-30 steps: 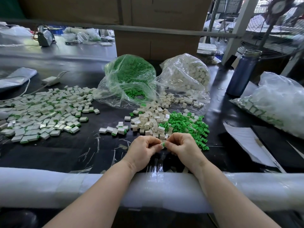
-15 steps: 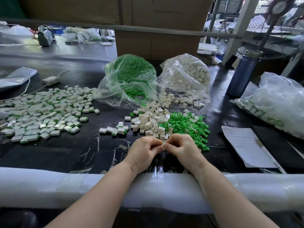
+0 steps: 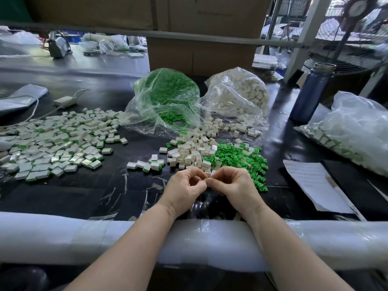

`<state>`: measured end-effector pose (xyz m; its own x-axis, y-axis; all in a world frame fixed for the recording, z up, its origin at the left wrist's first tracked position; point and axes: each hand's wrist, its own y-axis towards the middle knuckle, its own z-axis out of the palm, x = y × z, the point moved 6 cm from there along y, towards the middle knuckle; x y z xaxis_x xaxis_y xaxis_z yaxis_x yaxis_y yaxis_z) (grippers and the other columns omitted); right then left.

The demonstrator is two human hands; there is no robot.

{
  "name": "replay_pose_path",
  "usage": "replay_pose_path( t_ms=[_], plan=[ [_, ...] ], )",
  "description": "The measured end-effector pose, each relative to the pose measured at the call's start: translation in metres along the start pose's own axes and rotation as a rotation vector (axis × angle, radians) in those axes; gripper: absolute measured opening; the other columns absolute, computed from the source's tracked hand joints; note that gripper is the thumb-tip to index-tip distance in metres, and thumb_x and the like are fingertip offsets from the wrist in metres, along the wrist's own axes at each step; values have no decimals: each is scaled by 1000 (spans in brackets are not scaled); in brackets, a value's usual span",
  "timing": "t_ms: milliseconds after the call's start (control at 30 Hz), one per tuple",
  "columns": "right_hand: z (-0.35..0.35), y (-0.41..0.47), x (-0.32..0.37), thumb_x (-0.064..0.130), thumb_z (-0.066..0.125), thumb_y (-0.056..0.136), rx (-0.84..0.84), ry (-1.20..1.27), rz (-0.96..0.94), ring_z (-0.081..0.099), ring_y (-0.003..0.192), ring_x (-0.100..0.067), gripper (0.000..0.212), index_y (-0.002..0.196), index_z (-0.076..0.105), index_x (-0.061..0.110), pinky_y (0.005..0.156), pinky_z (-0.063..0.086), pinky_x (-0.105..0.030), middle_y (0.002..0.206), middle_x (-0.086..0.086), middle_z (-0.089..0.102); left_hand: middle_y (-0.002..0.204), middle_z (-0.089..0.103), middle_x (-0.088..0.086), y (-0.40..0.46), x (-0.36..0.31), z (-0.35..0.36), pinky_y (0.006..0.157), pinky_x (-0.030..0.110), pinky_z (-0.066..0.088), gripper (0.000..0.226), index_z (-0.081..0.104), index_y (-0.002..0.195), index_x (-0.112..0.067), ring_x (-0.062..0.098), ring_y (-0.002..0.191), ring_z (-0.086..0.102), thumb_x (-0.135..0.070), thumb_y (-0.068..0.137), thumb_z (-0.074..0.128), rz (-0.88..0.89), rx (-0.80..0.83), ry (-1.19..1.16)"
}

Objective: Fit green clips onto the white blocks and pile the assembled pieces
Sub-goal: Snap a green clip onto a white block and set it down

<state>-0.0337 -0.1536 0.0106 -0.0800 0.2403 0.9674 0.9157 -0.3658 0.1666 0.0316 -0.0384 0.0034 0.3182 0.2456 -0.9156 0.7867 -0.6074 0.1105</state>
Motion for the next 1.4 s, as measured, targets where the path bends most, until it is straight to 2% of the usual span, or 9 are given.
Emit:
replay_pose_path(
  t_ms=[100,233,300,367,433,600,833,1000,1400],
  plan=[
    [-2,1,0,6,64,84,-32,37,-1,48,49,-6,14,71,63,6,50,42,-19,55,2,56,68,57,2,-1,-1,0,65,30,45,14,63,79,-20,14,64,49,-8,83,60,-2,18,-45],
    [1,1,-1,10,57,90,-20,41,13,54,62,-10,7,87,63,9,57,49,-24,72,-2,60,71,53,2,-2,-8,1,58,21,41,19,63,80,-22,6,58,45,-5,86,58,33,41,-150],
    [7,1,-1,15,54,92,47,3,19,57,67,-7,12,87,64,14,62,50,-23,75,2,62,86,53,3,-3,-12,1,60,14,44,15,62,84,-19,2,60,48,-4,87,59,60,42,-145],
    [11,0,0,18,51,94,112,-20,18,56,64,-4,19,80,64,17,62,48,-20,69,6,61,105,48,8,-3,-13,1,67,12,47,8,63,88,-13,9,70,52,-6,87,60,70,53,-157],
    [12,0,0,18,51,93,146,-15,24,56,61,-3,23,76,65,17,61,47,-18,64,5,60,112,44,10,-3,-14,2,68,9,45,8,63,89,-13,13,70,47,-6,87,60,75,58,-135],
    [10,1,-5,14,56,90,158,35,61,59,59,-5,13,84,66,7,60,48,-18,65,-2,62,112,43,8,-4,-15,3,67,9,42,12,63,91,-15,12,67,41,-5,87,59,90,84,-72],
    [14,1,-7,12,55,91,215,88,64,54,59,-3,12,86,65,12,58,44,-15,67,-1,60,108,44,7,-5,-16,4,67,8,40,20,63,87,-20,11,68,42,-1,85,60,104,89,-68],
    [14,1,-7,12,55,91,227,89,59,52,64,-8,11,88,66,10,59,44,-16,74,-7,59,108,44,7,-5,-17,5,69,7,40,23,62,83,-23,8,67,42,-1,84,61,112,97,-75],
    [11,1,-6,6,56,88,195,166,85,47,47,-2,17,79,70,6,48,39,-13,54,4,59,108,43,8,-6,-17,9,71,8,41,16,59,83,-18,11,70,44,-2,84,62,122,144,-18]
  ],
)
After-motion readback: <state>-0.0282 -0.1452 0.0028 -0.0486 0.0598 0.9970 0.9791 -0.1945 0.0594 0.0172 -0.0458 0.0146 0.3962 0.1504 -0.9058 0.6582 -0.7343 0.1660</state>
